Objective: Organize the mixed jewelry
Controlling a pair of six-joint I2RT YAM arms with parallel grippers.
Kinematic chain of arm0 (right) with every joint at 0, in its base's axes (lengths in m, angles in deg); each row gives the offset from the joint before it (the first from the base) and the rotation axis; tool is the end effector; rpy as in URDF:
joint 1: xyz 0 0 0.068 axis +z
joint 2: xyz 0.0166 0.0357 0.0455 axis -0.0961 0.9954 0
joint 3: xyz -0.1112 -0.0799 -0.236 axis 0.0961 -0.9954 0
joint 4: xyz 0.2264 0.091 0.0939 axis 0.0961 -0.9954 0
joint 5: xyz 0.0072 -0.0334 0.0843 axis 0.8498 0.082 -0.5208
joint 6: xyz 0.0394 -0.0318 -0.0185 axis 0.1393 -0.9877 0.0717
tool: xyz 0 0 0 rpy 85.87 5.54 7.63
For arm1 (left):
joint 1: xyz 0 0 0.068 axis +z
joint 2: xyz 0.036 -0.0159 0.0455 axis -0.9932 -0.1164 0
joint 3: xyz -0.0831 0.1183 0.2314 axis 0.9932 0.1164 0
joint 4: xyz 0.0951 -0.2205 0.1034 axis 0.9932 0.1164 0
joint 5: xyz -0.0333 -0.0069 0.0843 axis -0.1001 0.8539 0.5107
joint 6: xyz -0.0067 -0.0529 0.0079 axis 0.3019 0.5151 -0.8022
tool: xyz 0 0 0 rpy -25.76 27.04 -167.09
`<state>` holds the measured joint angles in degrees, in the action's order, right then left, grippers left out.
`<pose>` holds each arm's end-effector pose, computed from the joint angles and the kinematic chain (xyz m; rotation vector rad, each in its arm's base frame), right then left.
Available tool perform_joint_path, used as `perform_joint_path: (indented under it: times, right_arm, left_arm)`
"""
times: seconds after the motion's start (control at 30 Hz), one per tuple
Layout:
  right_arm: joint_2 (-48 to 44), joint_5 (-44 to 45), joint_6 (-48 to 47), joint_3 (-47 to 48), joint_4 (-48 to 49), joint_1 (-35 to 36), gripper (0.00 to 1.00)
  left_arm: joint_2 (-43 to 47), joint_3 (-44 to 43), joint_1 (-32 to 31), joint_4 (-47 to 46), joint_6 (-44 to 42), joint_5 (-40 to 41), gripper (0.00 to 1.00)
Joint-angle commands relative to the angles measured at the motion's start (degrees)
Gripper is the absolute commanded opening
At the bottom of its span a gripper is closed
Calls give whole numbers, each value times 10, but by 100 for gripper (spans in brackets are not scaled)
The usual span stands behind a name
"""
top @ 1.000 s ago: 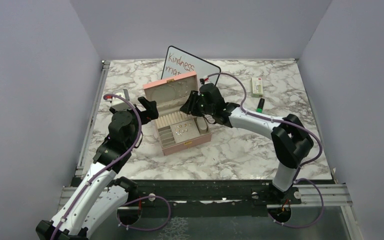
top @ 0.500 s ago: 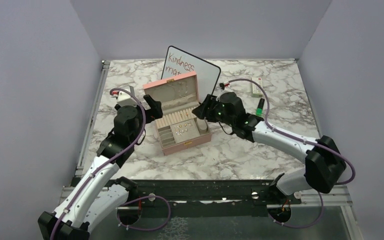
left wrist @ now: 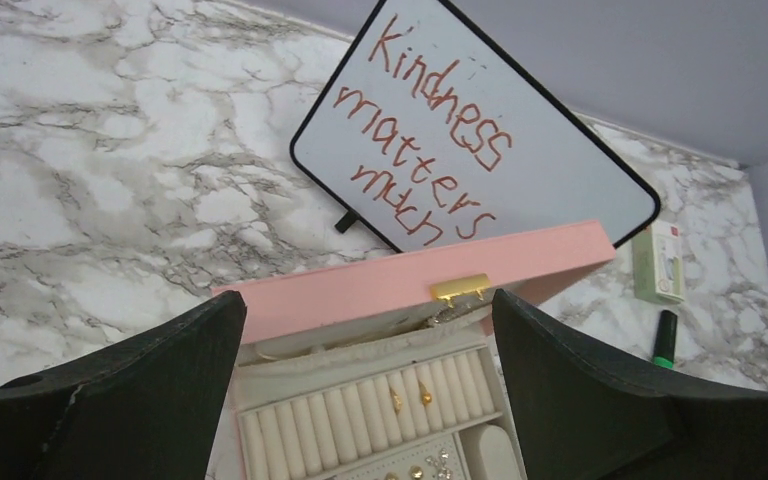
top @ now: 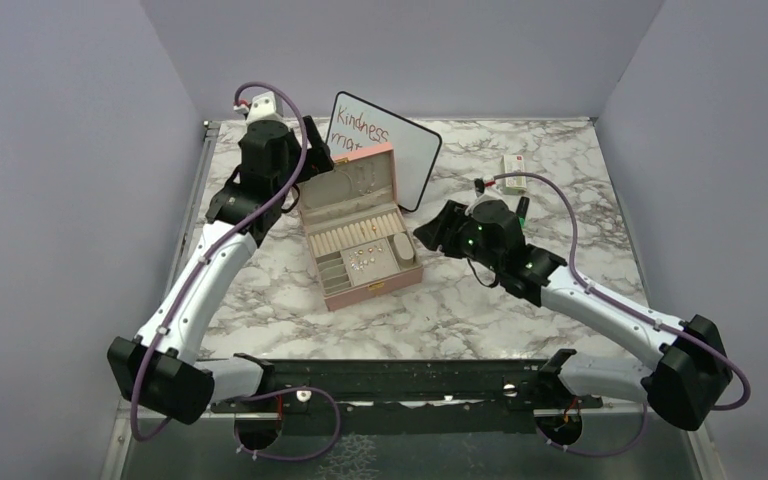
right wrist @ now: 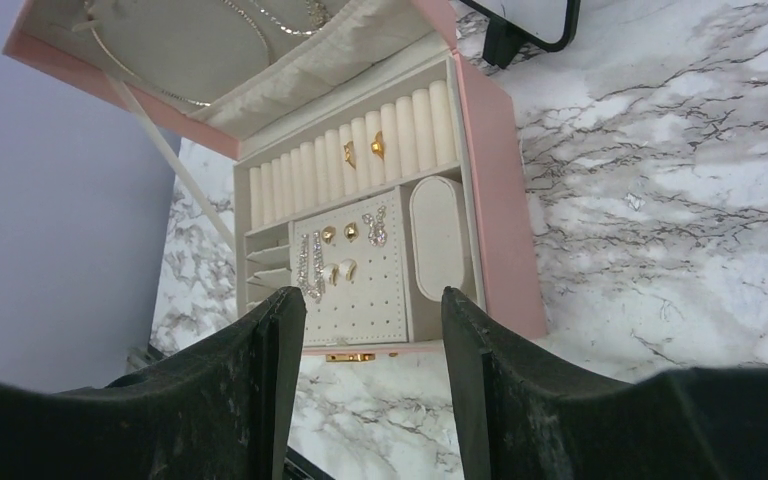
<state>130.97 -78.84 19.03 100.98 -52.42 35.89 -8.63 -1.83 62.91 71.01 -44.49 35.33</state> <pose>0.2045 0.1751 0.2778 0.1399 2.0842 0.8469 0.2585 -0.0868 0.4023 -0.2805 1.8765 -0.3322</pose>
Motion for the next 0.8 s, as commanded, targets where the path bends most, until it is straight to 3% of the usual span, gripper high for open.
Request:
perform_joint_path:
  times: [0.0, 0.23, 0.6, 0.77]
  right_arm:
    - [-33, 10, -6, -13, -21, 0, 58]
    - [-43, -7, -7, -24, -34, 0, 57]
    - [-33, -25, 8, -26, -44, 0, 57]
    - [-34, -30, 13, -23, -47, 0, 57]
  left_arm:
    - [-45, -34, 25, 52, -13, -13, 90]
    - [-76, -24, 44, 79, -51, -64, 69]
    - [-14, 64, 45, 107, -41, -122, 49]
    - [30, 120, 45, 119, -18, -169, 46]
